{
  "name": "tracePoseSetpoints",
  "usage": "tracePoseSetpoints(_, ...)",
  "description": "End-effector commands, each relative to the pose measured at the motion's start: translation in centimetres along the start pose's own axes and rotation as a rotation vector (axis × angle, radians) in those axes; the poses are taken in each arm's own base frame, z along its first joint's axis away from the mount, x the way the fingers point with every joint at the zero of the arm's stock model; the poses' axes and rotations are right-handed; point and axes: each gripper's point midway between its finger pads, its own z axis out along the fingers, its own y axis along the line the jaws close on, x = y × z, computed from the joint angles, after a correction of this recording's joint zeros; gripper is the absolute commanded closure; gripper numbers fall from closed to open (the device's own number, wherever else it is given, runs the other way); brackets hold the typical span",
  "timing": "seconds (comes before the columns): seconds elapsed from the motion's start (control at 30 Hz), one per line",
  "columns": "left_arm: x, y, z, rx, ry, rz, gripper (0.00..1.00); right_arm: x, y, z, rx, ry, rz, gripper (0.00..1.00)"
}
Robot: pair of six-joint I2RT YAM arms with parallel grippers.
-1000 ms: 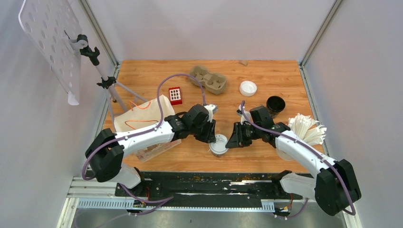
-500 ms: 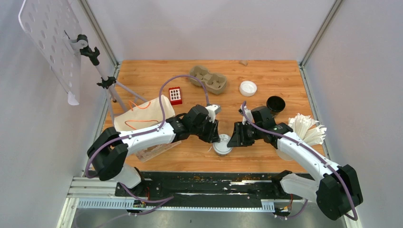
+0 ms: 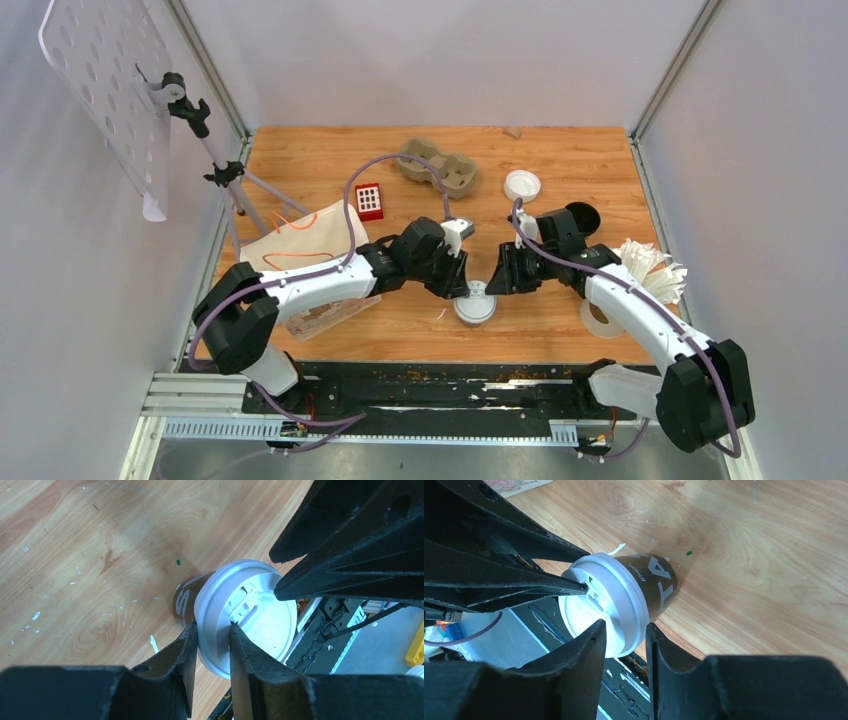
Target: Pack the takeout coffee
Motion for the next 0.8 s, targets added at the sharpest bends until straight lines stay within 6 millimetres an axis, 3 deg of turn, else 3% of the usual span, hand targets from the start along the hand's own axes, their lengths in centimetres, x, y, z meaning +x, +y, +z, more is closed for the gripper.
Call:
tracePoseSetpoints(0.0, 0.0, 0.6, 0.5, -0.023, 0.011, 0.053, 0.66, -2.1, 1.3, -0.1, -0.084, -0.038, -0.073, 0.66)
tracePoseSetpoints(0.37, 1.2, 1.6, 0.8, -0.059, 0.042, 0.045, 0.65, -1.2, -1.3, 1.6, -0.101, -0.039, 0.022, 0.78)
tracePoseSetpoints(0.77, 5.2, 3.2, 0.7, -0.101, 0.079, -0.073, 0.64, 4.2, -4.0, 3.2, -0.062, 0.028, 0.156, 0.78)
